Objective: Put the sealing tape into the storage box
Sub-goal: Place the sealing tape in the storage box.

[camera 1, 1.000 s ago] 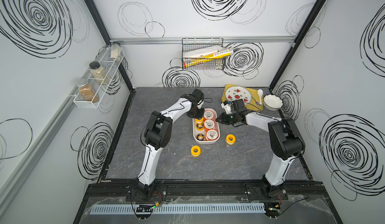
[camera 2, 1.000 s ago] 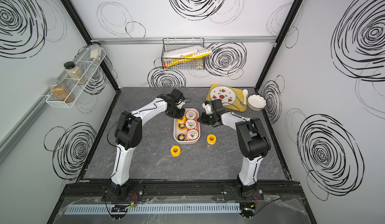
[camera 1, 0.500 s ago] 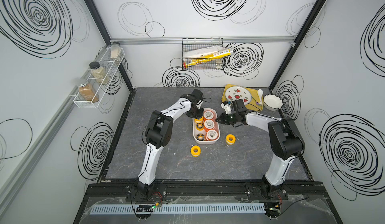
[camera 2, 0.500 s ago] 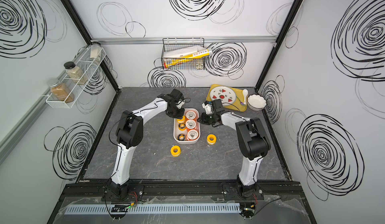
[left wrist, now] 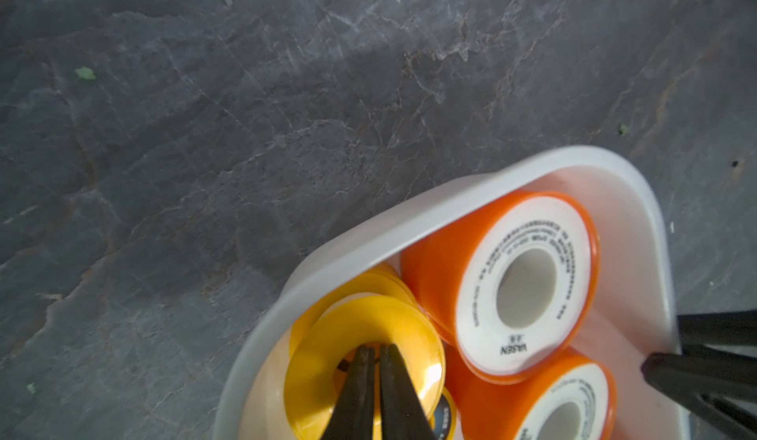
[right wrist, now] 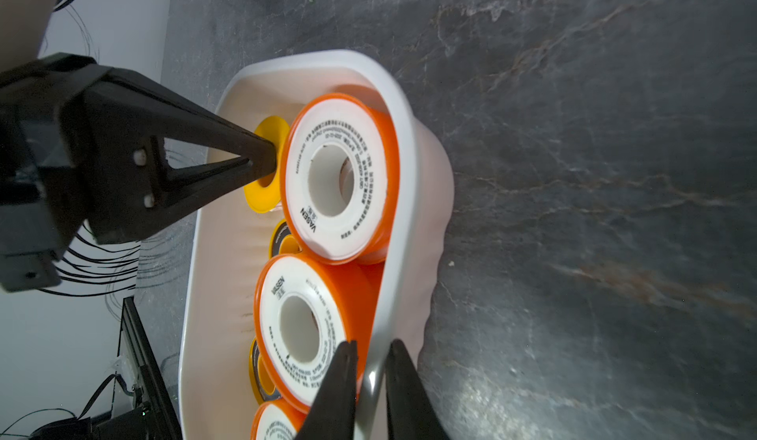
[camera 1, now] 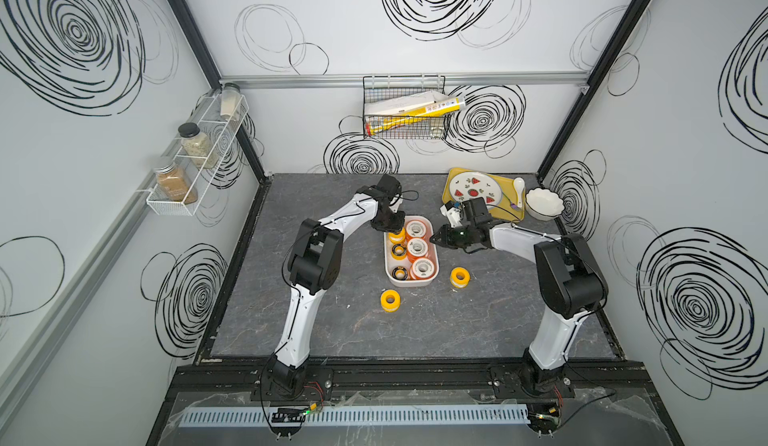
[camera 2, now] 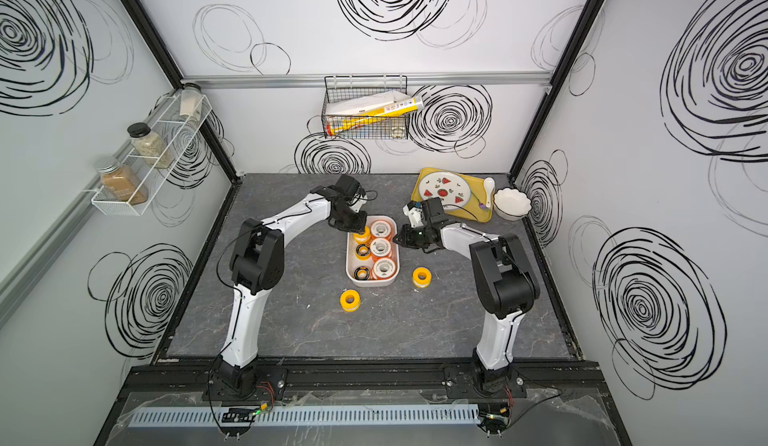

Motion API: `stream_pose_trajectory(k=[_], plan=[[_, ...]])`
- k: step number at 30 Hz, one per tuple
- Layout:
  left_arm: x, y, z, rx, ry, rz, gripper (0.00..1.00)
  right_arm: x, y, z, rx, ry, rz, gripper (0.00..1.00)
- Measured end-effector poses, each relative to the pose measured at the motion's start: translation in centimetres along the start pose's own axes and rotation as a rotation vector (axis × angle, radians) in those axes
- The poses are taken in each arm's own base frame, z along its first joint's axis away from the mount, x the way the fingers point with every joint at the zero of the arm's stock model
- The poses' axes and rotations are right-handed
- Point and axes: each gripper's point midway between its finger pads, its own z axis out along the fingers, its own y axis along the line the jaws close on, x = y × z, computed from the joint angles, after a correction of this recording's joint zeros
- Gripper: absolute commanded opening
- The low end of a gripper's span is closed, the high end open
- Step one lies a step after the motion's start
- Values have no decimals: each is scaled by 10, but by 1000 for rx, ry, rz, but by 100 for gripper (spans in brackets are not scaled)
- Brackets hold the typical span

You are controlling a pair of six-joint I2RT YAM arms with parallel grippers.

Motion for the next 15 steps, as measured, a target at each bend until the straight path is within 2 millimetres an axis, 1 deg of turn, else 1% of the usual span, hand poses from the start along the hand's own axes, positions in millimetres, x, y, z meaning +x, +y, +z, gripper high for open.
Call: stream_pose_trajectory(k=[2, 5, 10, 13, 15], plan=[[-1, 0, 0, 10, -4, -2, 14, 0, 0, 0, 1, 1, 1, 21], [-2, 0, 0, 11, -5, -3, 18, 1, -1, 0, 7, 3, 4, 22], [1, 1, -2, 7, -2, -2, 28, 1, -2, -6, 43, -2, -2, 24], [-1, -1, -13, 3, -19, 4, 34, -4, 0, -19, 82, -30, -15, 25], [-6, -4, -29, -4, -51, 13, 37, -11, 4, -30, 109, -65, -37, 26]])
